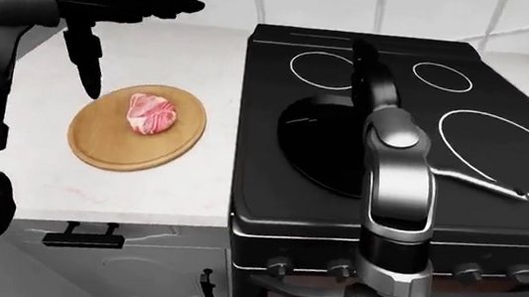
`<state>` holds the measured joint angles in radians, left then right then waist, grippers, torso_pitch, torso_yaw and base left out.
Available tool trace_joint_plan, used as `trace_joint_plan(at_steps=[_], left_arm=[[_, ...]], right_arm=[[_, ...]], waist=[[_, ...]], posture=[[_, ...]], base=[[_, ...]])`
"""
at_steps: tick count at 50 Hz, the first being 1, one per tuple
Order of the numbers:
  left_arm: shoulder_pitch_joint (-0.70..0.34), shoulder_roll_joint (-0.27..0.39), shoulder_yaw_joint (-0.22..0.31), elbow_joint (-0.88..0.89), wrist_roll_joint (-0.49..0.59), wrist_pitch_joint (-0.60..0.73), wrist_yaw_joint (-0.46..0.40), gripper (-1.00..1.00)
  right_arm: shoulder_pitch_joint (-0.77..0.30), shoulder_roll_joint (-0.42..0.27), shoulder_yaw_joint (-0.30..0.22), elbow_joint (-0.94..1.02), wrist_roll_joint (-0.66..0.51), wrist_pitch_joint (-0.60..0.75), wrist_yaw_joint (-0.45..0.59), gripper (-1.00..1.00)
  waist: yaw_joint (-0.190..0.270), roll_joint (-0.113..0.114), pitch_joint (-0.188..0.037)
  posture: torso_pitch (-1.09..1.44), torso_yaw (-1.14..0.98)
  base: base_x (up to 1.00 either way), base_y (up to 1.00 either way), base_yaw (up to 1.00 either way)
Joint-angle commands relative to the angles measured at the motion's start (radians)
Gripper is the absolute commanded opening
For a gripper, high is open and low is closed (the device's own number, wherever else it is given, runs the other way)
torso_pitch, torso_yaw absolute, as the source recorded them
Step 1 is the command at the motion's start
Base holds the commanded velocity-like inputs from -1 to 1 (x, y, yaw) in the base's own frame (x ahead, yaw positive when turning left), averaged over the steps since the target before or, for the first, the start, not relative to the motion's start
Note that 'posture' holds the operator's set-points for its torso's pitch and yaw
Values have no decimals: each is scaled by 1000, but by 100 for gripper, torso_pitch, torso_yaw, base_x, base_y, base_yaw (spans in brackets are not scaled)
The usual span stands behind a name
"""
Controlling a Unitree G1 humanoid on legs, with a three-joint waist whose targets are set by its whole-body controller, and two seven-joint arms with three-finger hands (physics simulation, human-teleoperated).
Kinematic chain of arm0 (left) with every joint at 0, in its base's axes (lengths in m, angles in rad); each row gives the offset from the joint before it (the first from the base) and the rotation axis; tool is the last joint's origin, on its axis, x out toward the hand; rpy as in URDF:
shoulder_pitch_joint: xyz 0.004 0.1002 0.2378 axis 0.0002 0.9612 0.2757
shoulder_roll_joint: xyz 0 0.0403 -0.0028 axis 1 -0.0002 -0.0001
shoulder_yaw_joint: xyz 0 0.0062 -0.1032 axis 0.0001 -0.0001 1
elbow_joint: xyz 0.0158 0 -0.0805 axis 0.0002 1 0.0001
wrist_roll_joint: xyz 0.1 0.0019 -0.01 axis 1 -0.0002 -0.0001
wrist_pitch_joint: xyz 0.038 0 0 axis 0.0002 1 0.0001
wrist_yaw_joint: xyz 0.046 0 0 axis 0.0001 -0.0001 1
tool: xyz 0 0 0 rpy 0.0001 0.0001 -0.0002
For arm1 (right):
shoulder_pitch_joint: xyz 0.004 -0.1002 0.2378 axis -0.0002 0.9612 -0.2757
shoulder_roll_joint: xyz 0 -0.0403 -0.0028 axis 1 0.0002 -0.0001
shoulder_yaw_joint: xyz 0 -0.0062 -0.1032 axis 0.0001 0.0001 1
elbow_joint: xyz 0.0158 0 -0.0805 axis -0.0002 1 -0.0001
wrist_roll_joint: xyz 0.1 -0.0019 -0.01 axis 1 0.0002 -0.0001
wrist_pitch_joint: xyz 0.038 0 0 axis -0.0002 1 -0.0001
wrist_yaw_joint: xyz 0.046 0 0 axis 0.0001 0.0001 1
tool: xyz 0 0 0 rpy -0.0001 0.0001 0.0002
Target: Pick the pork chop from the plate and place it in the pan.
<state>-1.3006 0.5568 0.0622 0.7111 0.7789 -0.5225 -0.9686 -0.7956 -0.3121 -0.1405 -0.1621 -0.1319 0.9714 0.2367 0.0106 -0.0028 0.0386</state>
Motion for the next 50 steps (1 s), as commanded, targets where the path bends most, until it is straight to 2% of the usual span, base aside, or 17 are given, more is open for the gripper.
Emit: trace_joint_plan(at_steps=[1, 5, 7, 8, 10, 11, 12, 13, 15, 19, 22, 25, 27, 34, 40, 44, 50], left_arm=[[-37, 8, 27, -54, -35, -14, -30, 100], [-24, -3, 35, -88, -68, -25, -42, 100], [-39, -2, 32, -52, -92, -101, -12, 100], [-47, -1, 28, -35, -72, -104, 22, 100], [-61, 2, 21, -7, -61, -117, 25, 100], [-55, 6, 17, -14, -54, -118, 12, 100], [-41, 4, 20, -37, -74, -114, -37, 100], [-28, -4, 32, -77, -82, -54, -69, 100], [-3, 1, 32, -113, -95, -62, -104, 100], [31, 13, 25, -97, -64, -114, -74, 100], [40, 18, 28, -96, -54, -131, -83, 100], [74, 9, 39, -157, -79, -106, -133, 100], [107, 5, 35, -175, -62, -129, -107, 100], [154, 0, 41, -220, -53, -118, -118, 100], [161, -2, 38, -203, -18, -140, -64, 100], [171, -8, 40, -215, 1, -102, -67, 100], [168, -15, 36, -196, 23, -87, -24, 100]], right_arm=[[-23, -8, -6, -16, -3, -45, -8, 100], [-16, -8, 1, -29, -10, -46, -5, 100], [-19, -6, -8, -13, -4, -62, -4, 100], [-21, -6, -4, -31, -6, -42, -4, 100], [-20, -5, -5, -25, -5, -49, -5, 100], [-16, -3, -6, -31, -4, -47, -6, 100], [-14, -2, -7, -32, -3, -47, -6, 100], [-10, -3, -10, -27, -1, -55, -6, 100], [-6, -3, -11, -27, 1, -59, -7, 100], [4, 3, -10, -42, 4, -54, -12, 100], [5, 7, -10, -41, 11, -58, -15, 100], [4, 5, -8, -40, 14, -56, -16, 100], [10, 4, -9, -45, 14, -55, -15, 100], [18, 7, -8, -31, 16, -76, -18, 100], [39, 18, 0, -47, 10, -75, -23, 100], [41, 21, 1, -41, 9, -81, -22, 100], [50, 24, -1, -50, 9, -81, -23, 100]], waist=[[0, 1, -31], [-1, -3, -30], [0, -4, -29], [0, -4, -28], [1, -5, -29], [1, -5, -28], [1, -4, -28], [1, -3, -27], [0, -1, -26], [1, -1, -26], [0, 0, -26], [0, -1, -26], [1, -3, -24], [4, -4, -24], [4, -4, -25], [4, -3, -27], [4, -2, -28]], posture=[[0, 0], [0, 0], [0, 0], [0, 0], [0, 0], [0, 0], [0, 0], [0, 0], [0, 0], [0, 0], [0, 0], [0, 0], [0, 0], [0, 0], [0, 0], [0, 0], [0, 0]], base=[[0, 0, 0], [0, 0, 0], [0, 0, 0], [0, 0, 0], [0, 0, 0], [0, 0, 0], [0, 0, 0], [0, 0, 0], [0, 0, 0], [0, 0, 0], [0, 0, 0], [0, 0, 0], [0, 0, 0], [0, 0, 0], [0, 0, 0], [0, 0, 0], [0, 0, 0]])
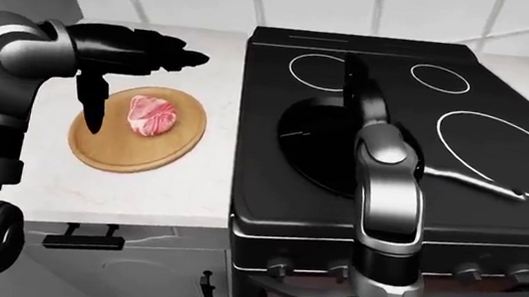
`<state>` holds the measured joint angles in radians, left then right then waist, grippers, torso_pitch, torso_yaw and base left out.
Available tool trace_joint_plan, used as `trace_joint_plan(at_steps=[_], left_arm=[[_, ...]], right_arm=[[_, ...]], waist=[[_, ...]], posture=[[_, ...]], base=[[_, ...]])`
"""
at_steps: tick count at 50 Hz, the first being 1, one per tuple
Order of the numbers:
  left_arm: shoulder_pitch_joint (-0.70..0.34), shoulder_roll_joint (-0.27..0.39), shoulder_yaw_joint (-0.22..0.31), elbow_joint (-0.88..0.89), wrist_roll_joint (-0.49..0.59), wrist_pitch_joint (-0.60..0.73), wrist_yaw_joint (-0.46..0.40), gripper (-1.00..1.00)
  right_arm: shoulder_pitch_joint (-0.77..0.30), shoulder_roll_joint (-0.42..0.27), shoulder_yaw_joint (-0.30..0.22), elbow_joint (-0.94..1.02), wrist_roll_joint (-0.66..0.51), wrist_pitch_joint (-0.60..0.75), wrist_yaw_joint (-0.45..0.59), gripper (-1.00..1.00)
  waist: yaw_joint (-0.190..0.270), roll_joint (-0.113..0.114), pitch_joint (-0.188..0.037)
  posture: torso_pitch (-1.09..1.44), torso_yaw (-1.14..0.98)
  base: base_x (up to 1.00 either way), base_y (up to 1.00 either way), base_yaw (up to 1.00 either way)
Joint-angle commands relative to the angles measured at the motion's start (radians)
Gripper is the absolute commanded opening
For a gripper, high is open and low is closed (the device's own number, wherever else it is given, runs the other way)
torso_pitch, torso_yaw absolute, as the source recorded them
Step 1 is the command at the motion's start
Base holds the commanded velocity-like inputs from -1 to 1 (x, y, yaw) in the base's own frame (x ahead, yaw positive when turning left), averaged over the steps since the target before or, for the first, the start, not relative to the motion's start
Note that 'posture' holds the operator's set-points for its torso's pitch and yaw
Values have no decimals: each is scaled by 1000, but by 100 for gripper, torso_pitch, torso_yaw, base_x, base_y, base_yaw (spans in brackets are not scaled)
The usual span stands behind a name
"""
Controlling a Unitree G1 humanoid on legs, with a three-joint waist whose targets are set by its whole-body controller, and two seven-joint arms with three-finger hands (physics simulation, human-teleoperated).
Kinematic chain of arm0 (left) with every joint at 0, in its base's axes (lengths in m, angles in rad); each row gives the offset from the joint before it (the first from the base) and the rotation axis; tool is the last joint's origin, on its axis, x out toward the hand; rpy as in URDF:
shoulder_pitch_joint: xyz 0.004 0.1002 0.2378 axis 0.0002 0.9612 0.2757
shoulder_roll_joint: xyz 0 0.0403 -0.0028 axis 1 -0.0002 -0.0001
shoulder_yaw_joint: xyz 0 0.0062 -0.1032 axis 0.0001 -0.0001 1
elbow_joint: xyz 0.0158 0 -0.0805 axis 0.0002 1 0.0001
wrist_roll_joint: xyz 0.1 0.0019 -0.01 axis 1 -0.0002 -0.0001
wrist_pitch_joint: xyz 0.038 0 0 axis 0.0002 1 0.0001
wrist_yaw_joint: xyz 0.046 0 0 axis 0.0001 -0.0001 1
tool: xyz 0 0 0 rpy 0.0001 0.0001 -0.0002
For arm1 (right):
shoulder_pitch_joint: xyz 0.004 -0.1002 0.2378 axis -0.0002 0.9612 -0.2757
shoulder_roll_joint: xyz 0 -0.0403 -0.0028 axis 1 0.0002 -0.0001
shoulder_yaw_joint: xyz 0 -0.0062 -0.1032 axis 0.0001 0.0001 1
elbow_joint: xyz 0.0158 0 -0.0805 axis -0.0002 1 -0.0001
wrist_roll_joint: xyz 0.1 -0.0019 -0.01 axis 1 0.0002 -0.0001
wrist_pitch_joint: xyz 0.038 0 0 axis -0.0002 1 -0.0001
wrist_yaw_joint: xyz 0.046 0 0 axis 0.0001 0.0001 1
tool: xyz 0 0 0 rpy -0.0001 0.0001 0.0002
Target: Pick the pork chop from the plate and place it in the pan.
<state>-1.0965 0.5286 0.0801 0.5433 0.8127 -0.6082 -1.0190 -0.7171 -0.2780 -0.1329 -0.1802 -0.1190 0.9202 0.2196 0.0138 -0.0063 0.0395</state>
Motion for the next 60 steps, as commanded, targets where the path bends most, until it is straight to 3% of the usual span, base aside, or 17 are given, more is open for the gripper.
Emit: trace_joint_plan(at_steps=[1, 21, 22, 24, 32, 36, 56, 60], left_arm=[[-33, 13, 18, -26, -6, 6, 28, 100], [-16, 17, 21, -43, -17, 8, -8, 100], [-20, 17, 20, -37, -14, 2, 1, 75], [-27, 18, 21, -36, -16, 7, -3, 62], [-10, 17, 19, -28, -3, 0, 16, 83], [-9, 15, 19, -25, -2, -3, 19, 84], [17, -2, 18, -38, 3, 10, 33, 76], [30, -5, 14, -38, 14, -3, 44, 65]], right_arm=[[-31, -9, -11, -24, -2, -36, -7, 100], [-22, -1, -6, -5, 1, -55, -11, 100], [-25, -2, -6, -7, 2, -51, -10, 100], [-26, -2, -6, -9, 2, -48, -10, 100], [-11, 2, -3, -10, 0, -60, -10, 100], [0, 10, -2, -5, 0, -72, -14, 100], [23, 22, 5, -11, -12, -82, -14, 100], [28, 20, 1, -4, -11, -93, -11, 100]], waist=[[0, 1, -30], [-3, 5, -36], [-3, 5, -36], [-3, 4, -37], [-3, 5, -37], [-3, 5, -37], [-3, 5, -36], [-3, 4, -35]], posture=[[0, 0], [0, 0], [0, 0], [0, 0], [0, 0], [0, 0], [0, 0], [0, 0]], base=[[0, 0, 0], [0, 0, 0], [0, 0, 0], [0, 0, 0], [0, 0, 0], [0, 0, 0], [0, 0, 0], [0, 0, 0]])
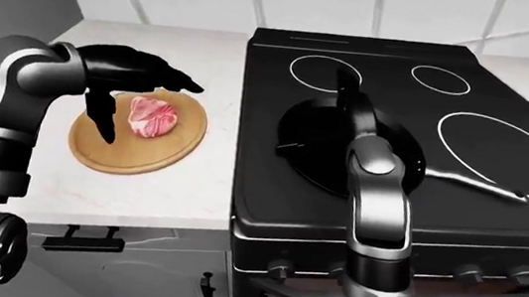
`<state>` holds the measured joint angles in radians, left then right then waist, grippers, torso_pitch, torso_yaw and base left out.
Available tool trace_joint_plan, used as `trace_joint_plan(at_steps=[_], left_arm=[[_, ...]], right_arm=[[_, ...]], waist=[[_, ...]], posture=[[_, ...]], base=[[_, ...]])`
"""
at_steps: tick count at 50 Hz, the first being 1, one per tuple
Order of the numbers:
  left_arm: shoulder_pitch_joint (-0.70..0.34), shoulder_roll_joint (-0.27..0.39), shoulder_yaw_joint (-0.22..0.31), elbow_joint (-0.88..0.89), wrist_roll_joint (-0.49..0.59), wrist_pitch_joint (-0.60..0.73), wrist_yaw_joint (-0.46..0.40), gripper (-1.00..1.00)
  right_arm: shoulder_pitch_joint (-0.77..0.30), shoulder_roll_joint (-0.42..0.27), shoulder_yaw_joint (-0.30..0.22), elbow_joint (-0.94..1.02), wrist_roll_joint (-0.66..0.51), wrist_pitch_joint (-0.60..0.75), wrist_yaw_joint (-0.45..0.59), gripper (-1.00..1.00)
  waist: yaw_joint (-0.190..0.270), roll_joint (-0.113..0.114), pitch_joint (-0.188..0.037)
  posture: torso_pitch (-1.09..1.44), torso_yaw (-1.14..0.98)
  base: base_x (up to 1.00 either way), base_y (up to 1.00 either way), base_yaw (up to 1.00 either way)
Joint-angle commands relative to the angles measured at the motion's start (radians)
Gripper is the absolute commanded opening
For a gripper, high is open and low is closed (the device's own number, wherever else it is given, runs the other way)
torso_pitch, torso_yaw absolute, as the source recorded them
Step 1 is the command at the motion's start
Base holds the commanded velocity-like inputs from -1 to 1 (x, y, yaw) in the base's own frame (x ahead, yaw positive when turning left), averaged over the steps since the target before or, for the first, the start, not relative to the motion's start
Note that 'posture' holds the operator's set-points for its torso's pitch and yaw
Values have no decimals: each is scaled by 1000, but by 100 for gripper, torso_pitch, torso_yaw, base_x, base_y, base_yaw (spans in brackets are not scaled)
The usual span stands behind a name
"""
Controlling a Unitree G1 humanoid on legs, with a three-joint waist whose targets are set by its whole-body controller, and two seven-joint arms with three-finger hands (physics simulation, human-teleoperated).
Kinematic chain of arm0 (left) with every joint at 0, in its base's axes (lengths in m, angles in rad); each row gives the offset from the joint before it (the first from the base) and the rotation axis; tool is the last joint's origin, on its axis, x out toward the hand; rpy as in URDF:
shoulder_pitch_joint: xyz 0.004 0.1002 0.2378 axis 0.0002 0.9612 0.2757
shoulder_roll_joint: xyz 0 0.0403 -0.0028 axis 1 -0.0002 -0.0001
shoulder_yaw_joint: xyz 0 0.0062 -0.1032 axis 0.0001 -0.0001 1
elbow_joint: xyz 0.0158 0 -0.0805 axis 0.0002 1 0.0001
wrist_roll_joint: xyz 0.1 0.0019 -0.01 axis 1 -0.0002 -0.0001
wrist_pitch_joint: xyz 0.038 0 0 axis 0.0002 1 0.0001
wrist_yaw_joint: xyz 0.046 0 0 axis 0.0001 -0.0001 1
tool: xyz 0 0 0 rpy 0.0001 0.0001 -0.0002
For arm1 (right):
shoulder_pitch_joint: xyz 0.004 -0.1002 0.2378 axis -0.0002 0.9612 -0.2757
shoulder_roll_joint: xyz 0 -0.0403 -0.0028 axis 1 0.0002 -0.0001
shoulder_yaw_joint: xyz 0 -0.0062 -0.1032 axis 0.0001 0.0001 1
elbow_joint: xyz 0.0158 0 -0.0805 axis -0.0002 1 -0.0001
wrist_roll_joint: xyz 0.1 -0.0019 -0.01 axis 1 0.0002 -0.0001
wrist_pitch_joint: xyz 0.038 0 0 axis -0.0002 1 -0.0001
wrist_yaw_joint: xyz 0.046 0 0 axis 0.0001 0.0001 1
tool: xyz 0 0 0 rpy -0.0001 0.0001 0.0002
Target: Pick the pork chop from the plate and place it in the pan.
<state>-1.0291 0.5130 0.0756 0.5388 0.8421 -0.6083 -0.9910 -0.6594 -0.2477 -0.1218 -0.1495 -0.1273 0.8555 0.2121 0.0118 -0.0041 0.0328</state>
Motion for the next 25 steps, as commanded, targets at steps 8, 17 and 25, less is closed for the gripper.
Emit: trace_joint_plan(at_steps=[8, 17, 25], left_arm=[[-30, 6, 21, -50, -18, 1, 11, 57], [-27, 24, 23, 0, 0, -30, 47, 61], [-122, 50, 24, 88, -12, -28, 71, 61]], right_arm=[[-16, -4, -6, -40, -3, -36, -3, 100], [4, -2, 7, -20, -15, -65, 0, 100], [1, 8, 1, -7, -25, -75, 3, 100]], waist=[[0, 1, -29], [-1, 4, -33], [-1, 1, -34]], posture=[[0, 0], [0, 0], [0, 0]], base=[[0, 0, 0], [0, 0, 0], [0, 0, 0]])
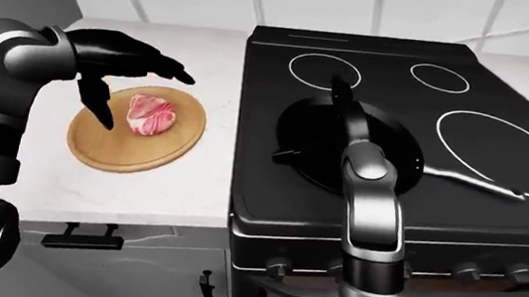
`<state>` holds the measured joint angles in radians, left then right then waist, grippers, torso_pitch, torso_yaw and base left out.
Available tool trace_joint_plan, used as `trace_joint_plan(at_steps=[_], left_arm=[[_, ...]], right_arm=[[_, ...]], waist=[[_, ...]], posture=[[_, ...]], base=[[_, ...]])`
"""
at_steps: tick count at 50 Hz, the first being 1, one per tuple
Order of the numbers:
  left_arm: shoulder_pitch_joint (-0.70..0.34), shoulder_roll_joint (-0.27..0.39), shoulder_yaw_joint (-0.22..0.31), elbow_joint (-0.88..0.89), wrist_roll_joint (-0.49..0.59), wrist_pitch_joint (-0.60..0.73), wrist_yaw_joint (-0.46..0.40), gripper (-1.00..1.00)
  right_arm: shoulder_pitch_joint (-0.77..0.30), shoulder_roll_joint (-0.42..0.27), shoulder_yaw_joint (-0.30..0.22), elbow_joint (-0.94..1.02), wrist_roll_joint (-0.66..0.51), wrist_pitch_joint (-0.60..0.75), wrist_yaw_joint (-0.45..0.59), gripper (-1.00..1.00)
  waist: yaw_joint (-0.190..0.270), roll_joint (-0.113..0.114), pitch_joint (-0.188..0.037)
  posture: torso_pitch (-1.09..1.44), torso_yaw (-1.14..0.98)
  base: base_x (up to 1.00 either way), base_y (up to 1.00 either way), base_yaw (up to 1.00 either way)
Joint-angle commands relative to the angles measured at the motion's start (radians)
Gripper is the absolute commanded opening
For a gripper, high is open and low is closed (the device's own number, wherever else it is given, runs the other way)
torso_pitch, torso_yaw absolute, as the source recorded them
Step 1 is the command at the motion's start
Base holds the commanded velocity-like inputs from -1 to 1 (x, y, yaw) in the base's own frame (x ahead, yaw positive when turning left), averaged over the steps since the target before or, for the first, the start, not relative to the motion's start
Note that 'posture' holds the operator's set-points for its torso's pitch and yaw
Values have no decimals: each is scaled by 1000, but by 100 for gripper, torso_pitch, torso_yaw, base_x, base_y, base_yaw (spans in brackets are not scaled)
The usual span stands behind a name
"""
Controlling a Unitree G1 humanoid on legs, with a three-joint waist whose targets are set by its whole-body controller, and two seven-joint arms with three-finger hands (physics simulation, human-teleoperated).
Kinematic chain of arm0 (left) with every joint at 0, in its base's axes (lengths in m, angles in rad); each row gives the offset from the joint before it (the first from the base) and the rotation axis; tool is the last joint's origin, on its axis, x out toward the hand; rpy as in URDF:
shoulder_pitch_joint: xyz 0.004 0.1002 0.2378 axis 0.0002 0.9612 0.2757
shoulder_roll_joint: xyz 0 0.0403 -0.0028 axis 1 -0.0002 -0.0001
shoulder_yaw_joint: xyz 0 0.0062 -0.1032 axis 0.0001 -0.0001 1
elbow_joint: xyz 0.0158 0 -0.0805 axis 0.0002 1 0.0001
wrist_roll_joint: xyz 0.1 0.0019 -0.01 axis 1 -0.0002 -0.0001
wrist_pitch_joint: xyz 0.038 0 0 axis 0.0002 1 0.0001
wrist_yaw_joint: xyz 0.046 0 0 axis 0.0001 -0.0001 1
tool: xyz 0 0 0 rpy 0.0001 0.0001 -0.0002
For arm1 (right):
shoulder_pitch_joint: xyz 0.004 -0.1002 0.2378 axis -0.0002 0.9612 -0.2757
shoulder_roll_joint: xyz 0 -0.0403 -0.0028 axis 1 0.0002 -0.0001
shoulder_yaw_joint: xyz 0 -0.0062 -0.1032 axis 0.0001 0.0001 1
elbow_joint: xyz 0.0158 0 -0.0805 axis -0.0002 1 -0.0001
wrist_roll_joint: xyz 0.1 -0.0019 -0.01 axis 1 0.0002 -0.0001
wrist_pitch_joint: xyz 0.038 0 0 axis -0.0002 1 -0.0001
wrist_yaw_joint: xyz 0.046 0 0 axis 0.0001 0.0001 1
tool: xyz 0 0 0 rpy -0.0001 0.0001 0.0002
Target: Pick the pork chop from the plate and place it in the pan.
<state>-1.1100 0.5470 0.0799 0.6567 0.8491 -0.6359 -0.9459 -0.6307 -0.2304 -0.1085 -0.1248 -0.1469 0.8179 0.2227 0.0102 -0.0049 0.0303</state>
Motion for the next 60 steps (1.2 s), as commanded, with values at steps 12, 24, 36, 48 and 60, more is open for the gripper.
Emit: trace_joint_plan(at_steps=[12, 24, 36, 48, 60], left_arm=[[31, 18, 21, -64, -5, -6, 39, 55], [72, 4, 20, -66, 7, 0, 37, 52], [67, 11, 14, -8, 46, -20, 99, 39], [92, -14, 10, -33, 50, -12, 132, 22], [75, -17, 8, -21, 55, -13, 159, -100]], right_arm=[[-16, 0, -10, -22, -7, -57, -11, 100], [-19, -3, -12, -20, -8, -56, -9, 100], [-8, 1, -9, -6, -12, -77, -12, 100], [5, 7, -8, -5, -16, -85, -17, 100], [10, 3, -10, -20, -20, -74, -13, 100]], waist=[[-2, 9, -35], [-2, 8, -35], [-2, 11, -37], [-1, 13, -40], [-5, 13, -46]], posture=[[0, 0], [0, 0], [0, 0], [0, 0], [0, 0]], base=[[0, 0, 0], [0, 0, 0], [0, 0, 0], [0, 0, 0], [0, 0, 0]])
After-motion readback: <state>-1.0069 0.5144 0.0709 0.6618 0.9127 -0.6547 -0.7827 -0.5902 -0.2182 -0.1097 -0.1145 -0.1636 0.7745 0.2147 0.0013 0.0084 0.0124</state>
